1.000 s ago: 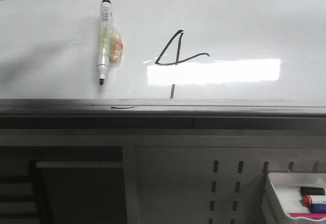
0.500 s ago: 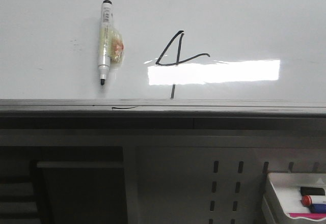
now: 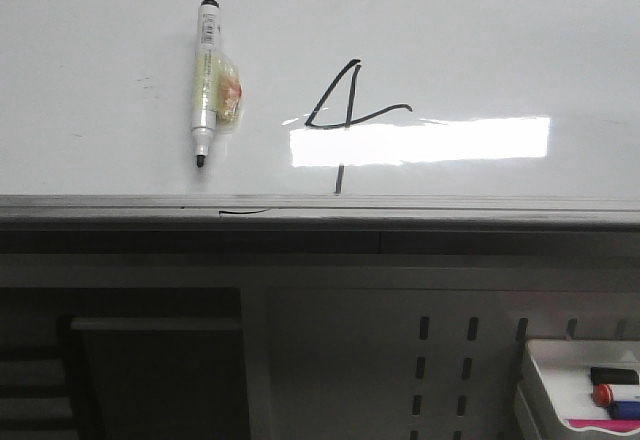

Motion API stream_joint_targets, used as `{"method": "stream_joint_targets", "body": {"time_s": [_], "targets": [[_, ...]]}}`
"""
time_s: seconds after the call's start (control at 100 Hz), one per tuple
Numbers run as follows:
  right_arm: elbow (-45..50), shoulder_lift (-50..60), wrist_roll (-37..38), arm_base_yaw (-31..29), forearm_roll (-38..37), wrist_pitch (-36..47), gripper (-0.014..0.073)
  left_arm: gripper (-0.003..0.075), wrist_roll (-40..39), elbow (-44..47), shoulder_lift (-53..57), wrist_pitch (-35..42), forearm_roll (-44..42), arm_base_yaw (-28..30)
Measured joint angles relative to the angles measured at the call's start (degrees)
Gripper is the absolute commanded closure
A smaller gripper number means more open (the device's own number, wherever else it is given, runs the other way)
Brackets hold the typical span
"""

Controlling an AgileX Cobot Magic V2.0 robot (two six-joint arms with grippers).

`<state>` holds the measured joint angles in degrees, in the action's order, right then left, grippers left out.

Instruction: Write number 4 on whiteboard

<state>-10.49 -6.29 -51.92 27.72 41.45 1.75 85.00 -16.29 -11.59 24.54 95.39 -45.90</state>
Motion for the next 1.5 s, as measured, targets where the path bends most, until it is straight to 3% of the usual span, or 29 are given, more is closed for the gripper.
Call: {"method": "stream_joint_targets", "body": {"time_s": [0.52, 0.59, 0.65, 0.69, 0.74, 0.86, 0.95, 1.05, 1.18, 1.3, 1.5], "targets": [[0.0, 0.0, 0.0, 0.0, 0.1, 0.0, 0.0659, 0.0741, 0.0, 0.9, 0.0, 0.0, -0.3, 0.0], [0.0, 0.0, 0.0, 0.0, 0.1, 0.0, 0.0659, 0.0741, 0.0, 2.0, 0.4, -0.6, -4.3, 0.9], [0.0, 0.0, 0.0, 0.0, 0.1, 0.0, 0.0659, 0.0741, -1.5, 3.3, 1.2, -2.8, -12.7, 2.4], [0.0, 0.0, 0.0, 0.0, 0.1, 0.0, 0.0659, 0.0741, -4.8, 4.4, 1.5, -5.2, -20.0, 4.2], [0.0, 0.0, 0.0, 0.0, 0.1, 0.0, 0.0659, 0.0741, -12.0, 5.7, 2.1, -10.6, -35.0, 7.1], [0.0, 0.0, 0.0, 0.0, 0.2, 0.0, 0.0659, 0.0741, -41.2, 8.0, 4.2, -23.9, -65.4, 17.1], [0.0, 0.0, 0.0, 0.0, 0.3, 0.0, 0.0659, 0.0741, -60.5, 9.6, 5.7, -33.3, -79.1, 26.0], [0.0, 0.0, 0.0, 0.0, 0.3, 0.0, 0.0659, 0.0741, -69.9, 12.0, 7.9, -39.8, -84.5, 34.4], [0.0, 0.0, 0.0, 0.0, 0.3, 0.0, 0.0659, 0.0741, -73.0, 15.9, 10.9, -38.7, -85.4, 41.2], [0.0, 0.0, 0.0, 0.0, 0.3, 0.0, 0.0659, 0.0741, -74.6, 16.5, 11.9, -35.6, -85.5, 42.9], [0.0, 0.0, 0.0, 0.0, 0.3, 0.0, 0.0659, 0.0741, -76.0, 16.5, 11.9, -38.1, -87.9, 43.0]]}}
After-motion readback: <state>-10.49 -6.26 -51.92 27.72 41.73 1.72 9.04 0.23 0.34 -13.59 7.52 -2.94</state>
